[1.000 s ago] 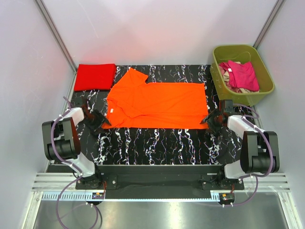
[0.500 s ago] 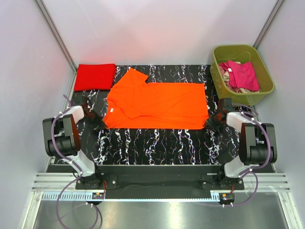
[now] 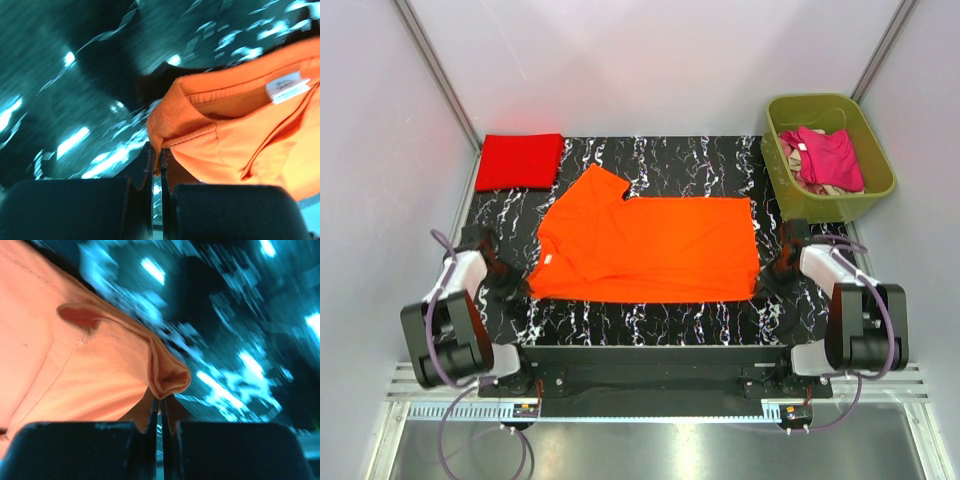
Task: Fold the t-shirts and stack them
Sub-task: Fold the tshirt
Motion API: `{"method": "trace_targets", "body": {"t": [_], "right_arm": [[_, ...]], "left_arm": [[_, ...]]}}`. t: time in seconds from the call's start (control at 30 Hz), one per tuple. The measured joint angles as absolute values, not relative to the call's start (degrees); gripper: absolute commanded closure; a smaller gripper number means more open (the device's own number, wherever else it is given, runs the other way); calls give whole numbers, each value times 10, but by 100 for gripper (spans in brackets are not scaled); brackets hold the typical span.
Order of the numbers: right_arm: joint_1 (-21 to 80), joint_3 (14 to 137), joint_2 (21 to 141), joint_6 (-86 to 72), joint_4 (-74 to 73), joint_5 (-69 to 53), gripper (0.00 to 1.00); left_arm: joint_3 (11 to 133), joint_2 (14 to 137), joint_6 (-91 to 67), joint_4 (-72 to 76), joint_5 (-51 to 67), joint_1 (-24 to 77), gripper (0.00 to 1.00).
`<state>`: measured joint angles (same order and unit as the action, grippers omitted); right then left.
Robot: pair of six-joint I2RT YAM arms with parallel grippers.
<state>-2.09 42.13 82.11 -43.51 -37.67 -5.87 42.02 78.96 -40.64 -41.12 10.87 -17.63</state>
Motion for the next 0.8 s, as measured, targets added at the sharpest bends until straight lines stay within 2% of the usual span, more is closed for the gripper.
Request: {"method": "trace_targets", "body": {"t": [0.1,0.13,0.17,0.2,0.23,0.3,0.33,0.37,0.47,0.53,0.57,0.67,0.7,0.8], "right_arm": [[-21,391,782,-432,-404,-65,93],[-21,381,765,-432,-414,-67,92],[-21,374,748,-432,-425,-68,89],[-21,371,735,-432,-434,-71,79],[-21,369,724,-431,-441,-72,70],[-22,369,713,-424,-449,-72,62],[-23,370,708,-420,-454,-73,52],[-24,370,703,-419,-459,-76,48],[-24,373,675,-410,-475,-87,43],[-24,389,659,-398,-495,-92,41],[-24,404,655,-389,-502,-95,36],[-12,461,659,-352,-504,-107,31],[-1,482,667,-339,-497,-113,27],[52,535,720,-307,-466,-142,27]], "left_arm": [[401,743,-427,-445,88,-186,100],[393,729,-435,-455,80,-192,96],[385,719,-441,-465,74,-199,81],[378,710,-447,-476,69,-205,67],[370,703,-452,-486,63,-211,57],[362,694,-463,-509,47,-221,34],[361,690,-468,-522,37,-225,26],[362,683,-474,-533,25,-227,20],[376,647,-489,-580,-26,-230,19],[398,634,-484,-603,-47,-231,26],[411,631,-475,-605,-49,-231,29],[441,628,-420,-577,4,-219,31],[448,630,-405,-558,29,-202,31],[468,659,-370,-487,124,-120,28]]}}
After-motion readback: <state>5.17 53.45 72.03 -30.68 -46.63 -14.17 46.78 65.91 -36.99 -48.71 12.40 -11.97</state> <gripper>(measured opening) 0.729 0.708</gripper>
